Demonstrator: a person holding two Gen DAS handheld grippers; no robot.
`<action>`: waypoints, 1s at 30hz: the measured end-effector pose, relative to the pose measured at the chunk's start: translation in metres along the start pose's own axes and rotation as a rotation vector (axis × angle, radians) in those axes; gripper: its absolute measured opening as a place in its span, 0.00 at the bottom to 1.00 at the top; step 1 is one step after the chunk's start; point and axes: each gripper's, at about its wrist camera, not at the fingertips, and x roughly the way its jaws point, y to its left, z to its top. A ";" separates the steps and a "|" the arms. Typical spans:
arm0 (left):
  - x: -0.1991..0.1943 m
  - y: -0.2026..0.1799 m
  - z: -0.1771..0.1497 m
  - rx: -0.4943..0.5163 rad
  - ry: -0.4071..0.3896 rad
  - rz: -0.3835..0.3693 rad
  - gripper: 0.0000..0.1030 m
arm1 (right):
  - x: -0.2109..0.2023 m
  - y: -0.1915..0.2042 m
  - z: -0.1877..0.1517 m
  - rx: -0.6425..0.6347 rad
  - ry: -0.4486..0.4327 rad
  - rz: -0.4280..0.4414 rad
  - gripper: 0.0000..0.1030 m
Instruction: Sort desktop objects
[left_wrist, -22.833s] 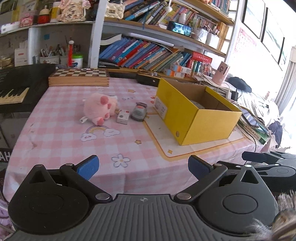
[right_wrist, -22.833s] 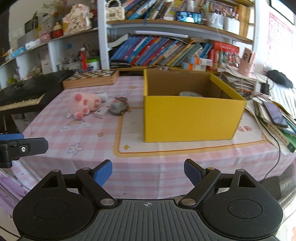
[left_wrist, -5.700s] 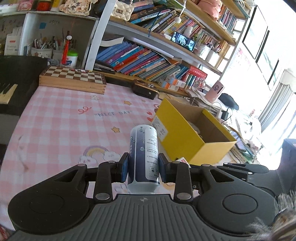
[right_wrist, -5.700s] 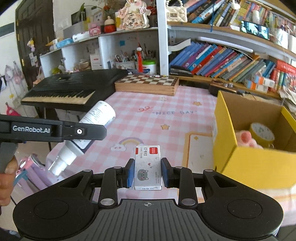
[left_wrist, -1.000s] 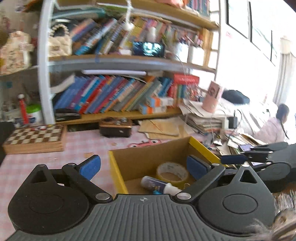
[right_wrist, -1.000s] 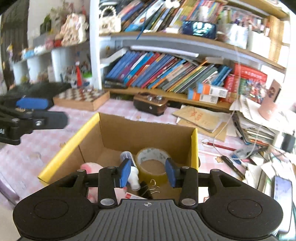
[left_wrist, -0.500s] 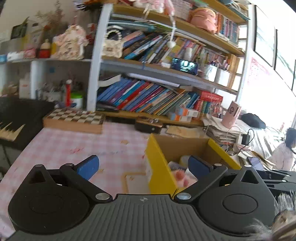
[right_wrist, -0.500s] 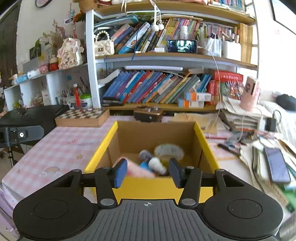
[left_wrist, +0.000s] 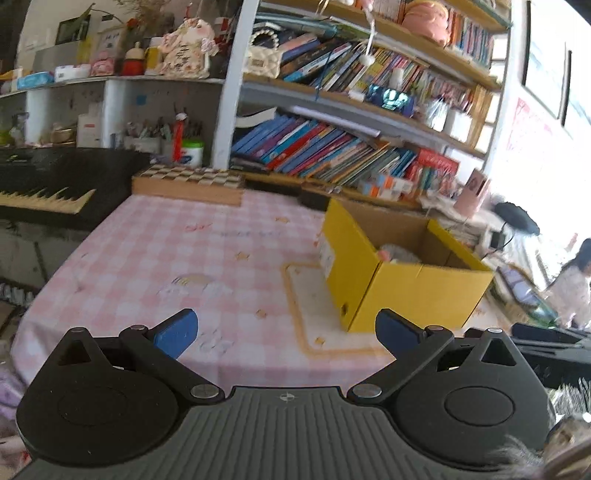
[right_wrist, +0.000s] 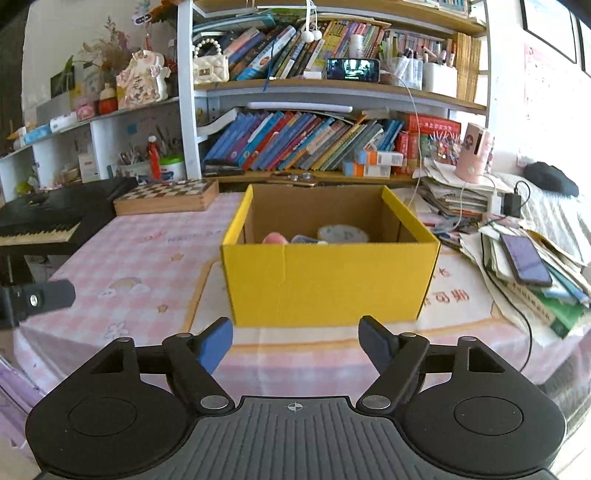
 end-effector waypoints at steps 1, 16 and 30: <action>-0.003 0.001 -0.002 0.005 0.007 0.017 1.00 | -0.002 0.003 -0.003 0.004 0.005 0.001 0.78; -0.019 0.018 -0.016 -0.030 0.046 -0.020 1.00 | -0.020 0.023 -0.019 0.002 0.045 0.008 0.80; -0.021 0.013 -0.018 -0.017 0.054 -0.054 1.00 | -0.020 0.027 -0.021 -0.014 0.071 0.007 0.80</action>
